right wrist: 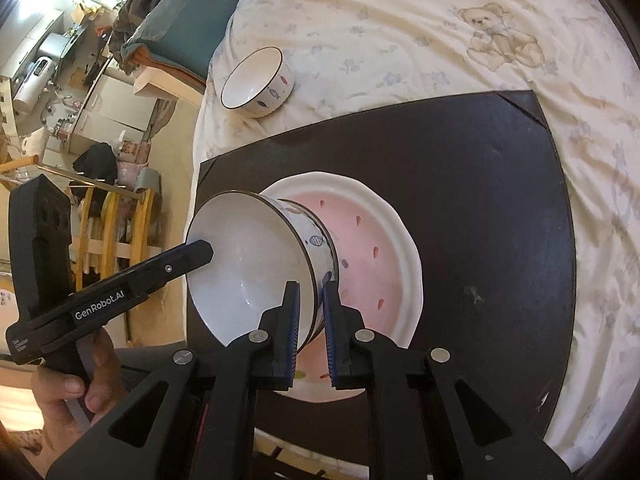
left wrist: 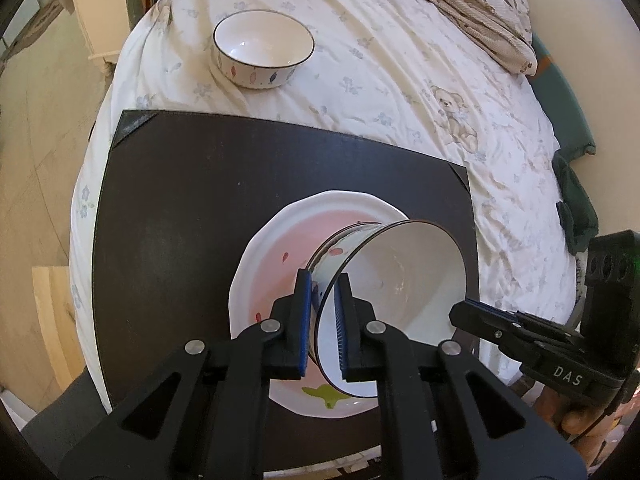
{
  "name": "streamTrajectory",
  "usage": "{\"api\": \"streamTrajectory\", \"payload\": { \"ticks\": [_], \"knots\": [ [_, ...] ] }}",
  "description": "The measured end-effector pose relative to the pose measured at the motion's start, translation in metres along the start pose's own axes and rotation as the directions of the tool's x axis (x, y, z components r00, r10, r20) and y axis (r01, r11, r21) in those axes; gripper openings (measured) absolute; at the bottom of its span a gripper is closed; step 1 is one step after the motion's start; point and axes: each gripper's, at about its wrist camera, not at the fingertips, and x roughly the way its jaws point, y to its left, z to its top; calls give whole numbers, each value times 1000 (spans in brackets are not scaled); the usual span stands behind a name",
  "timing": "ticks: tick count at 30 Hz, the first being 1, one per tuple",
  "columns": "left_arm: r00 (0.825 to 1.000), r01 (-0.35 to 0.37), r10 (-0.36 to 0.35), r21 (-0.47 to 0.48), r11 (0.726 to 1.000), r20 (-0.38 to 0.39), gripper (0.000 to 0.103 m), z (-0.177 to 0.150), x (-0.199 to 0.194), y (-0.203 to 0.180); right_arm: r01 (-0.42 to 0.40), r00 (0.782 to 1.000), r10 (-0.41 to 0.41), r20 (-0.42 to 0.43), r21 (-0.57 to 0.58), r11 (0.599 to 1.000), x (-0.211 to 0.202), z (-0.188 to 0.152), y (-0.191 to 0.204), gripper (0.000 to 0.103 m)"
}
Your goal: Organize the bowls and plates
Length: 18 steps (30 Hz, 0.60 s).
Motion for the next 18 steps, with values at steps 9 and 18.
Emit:
{"api": "streamTrajectory", "payload": {
  "ticks": [9, 18],
  "knots": [
    [999, -4, 3, 12, 1000, 33, 9, 3, -7, -3, -3, 1000, 3, 14, 24, 1000, 2, 6, -2, 16],
    [999, -8, 7, 22, 1000, 34, 8, 10, 0, -3, 24, 997, -21, 80, -28, 999, 2, 16, 7, 16]
  ]
}}
